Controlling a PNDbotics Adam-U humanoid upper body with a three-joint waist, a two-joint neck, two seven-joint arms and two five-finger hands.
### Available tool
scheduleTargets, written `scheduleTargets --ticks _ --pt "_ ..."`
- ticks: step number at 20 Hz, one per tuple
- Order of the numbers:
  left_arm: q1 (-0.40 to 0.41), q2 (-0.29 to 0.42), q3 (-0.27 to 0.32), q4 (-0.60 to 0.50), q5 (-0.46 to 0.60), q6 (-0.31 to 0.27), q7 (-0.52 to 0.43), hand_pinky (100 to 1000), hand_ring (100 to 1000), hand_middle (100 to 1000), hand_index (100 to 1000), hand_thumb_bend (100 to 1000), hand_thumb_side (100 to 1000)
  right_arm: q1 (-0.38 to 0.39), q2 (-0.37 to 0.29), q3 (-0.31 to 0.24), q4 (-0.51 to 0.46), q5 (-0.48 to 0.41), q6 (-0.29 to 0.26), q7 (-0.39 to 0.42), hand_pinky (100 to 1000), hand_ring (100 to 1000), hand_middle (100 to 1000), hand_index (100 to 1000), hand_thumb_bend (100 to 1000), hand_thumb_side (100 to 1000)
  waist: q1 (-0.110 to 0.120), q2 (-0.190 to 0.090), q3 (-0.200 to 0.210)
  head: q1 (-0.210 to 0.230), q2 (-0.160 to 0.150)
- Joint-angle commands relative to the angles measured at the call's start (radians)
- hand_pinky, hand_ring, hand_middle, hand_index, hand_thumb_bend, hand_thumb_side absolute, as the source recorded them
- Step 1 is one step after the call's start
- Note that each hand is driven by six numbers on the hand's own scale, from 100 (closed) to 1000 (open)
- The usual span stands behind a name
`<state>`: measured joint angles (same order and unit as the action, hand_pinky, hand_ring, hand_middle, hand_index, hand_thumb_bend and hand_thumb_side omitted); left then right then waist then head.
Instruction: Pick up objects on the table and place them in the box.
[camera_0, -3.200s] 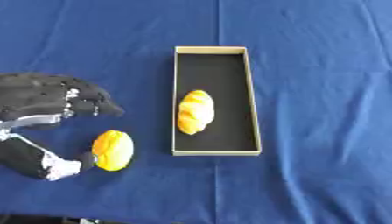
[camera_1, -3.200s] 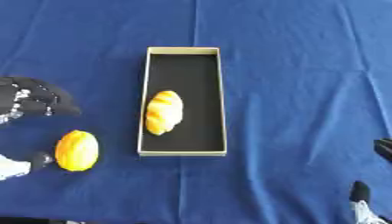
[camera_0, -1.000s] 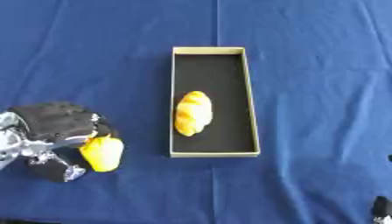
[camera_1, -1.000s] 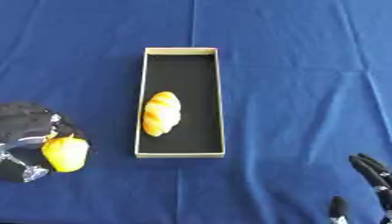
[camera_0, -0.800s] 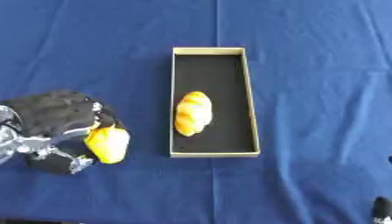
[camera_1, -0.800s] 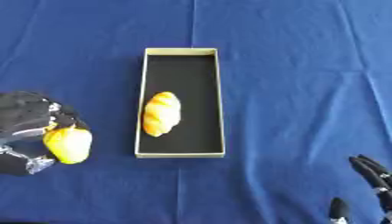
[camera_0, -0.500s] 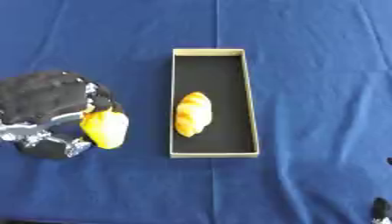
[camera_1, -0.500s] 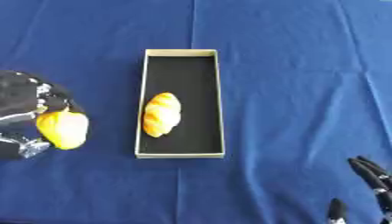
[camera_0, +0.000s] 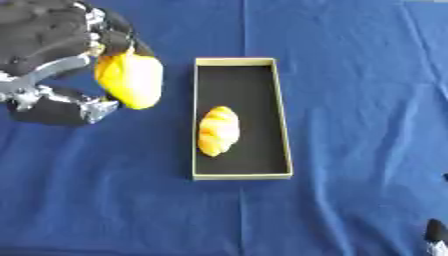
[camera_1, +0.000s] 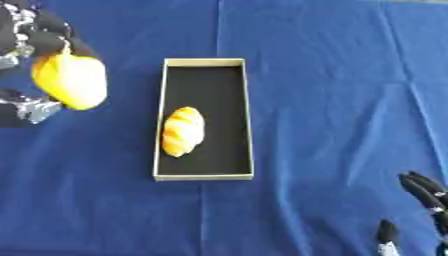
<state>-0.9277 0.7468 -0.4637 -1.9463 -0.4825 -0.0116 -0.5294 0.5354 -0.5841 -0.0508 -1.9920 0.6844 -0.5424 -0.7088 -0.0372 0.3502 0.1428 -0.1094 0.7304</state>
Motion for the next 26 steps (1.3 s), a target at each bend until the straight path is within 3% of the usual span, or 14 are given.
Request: scheduleTargets --ticks 1,6,12,19,26 --pt "-0.06 -0.043 0.013 0.05 0.079 -0.004 -0.048 732 584 568 777 100 265 0.001 -0.047 -0.037 -0.008 -0.048 -0.23 -0.198 790 881 806 904 100 631 0.004 -0.024 -0.003 -0.003 0.011" --pt "-0.127 -0.155 -0.026 0.167 0.052 -0.057 -0.094 731 589 570 776 100 240 -0.006 -0.068 -0.058 -0.008 -0.097 -0.248 -0.198 789 882 806 906 100 632 0.005 -0.028 -0.011 0.004 0.007" --pt "-0.13 -0.278 -0.069 0.34 -0.129 -0.137 -0.083 720 613 587 783 100 162 -0.015 -0.076 -0.071 -0.008 -0.125 -0.269 -0.198 789 882 806 905 100 633 0.001 -0.026 -0.018 0.02 -0.005" --pt "-0.102 -0.362 -0.065 0.539 -0.32 -0.202 0.016 728 628 604 796 100 147 -0.018 -0.049 -0.047 -0.008 -0.114 -0.255 -0.198 788 884 807 912 100 658 -0.002 -0.02 -0.018 0.029 -0.022" --pt "-0.089 -0.425 -0.054 0.645 -0.428 -0.238 0.116 742 650 629 828 100 149 -0.024 -0.027 -0.019 -0.008 -0.1 -0.236 -0.198 787 886 807 916 100 679 -0.006 -0.016 -0.022 0.033 -0.029"
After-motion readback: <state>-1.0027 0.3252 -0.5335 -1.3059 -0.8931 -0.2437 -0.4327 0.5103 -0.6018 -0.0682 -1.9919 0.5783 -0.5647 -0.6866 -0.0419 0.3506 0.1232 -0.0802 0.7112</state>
